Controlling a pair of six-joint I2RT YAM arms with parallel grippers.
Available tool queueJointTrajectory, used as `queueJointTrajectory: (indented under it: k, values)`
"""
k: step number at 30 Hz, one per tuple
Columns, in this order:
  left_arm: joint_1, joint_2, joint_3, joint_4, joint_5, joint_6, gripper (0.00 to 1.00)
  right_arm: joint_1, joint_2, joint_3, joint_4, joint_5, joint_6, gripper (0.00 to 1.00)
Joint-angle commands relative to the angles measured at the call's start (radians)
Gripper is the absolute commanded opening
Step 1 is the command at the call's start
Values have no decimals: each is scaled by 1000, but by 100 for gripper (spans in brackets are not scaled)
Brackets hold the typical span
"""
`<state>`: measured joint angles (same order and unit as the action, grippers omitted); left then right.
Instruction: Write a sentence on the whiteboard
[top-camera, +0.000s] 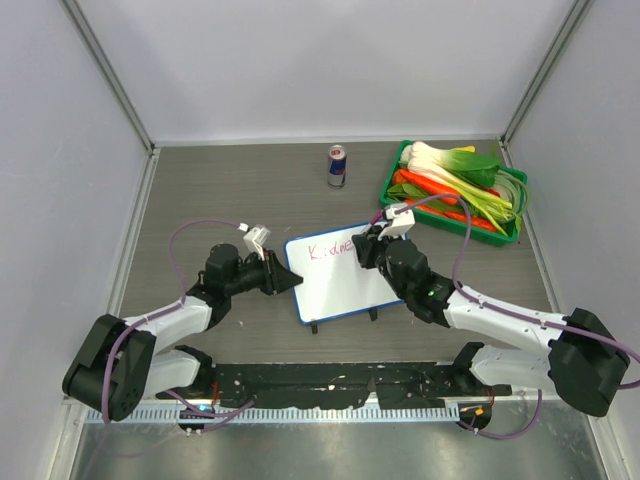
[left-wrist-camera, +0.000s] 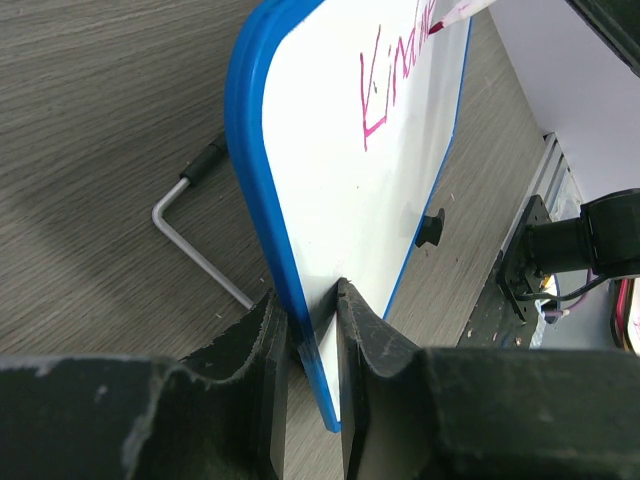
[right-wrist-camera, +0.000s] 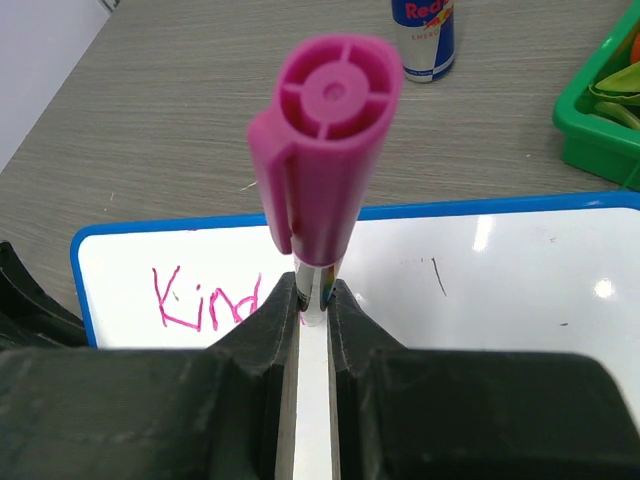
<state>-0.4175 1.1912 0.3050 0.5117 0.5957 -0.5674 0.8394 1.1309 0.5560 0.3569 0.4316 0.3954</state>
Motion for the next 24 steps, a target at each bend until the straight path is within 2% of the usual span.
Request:
queueJointTrajectory:
  k: [1, 16, 24]
  values:
    - [-14, 11, 16, -18, -16, 57, 0, -5, -25, 16, -13, 65, -10, 1]
    - [-14, 10, 16, -21, -20, 58, 0, -5, -100, 36, 27, 75, -26, 1]
    - [-14, 11, 16, -21, -17, 57, 0, -8, -65, 64, 17, 101, -49, 1]
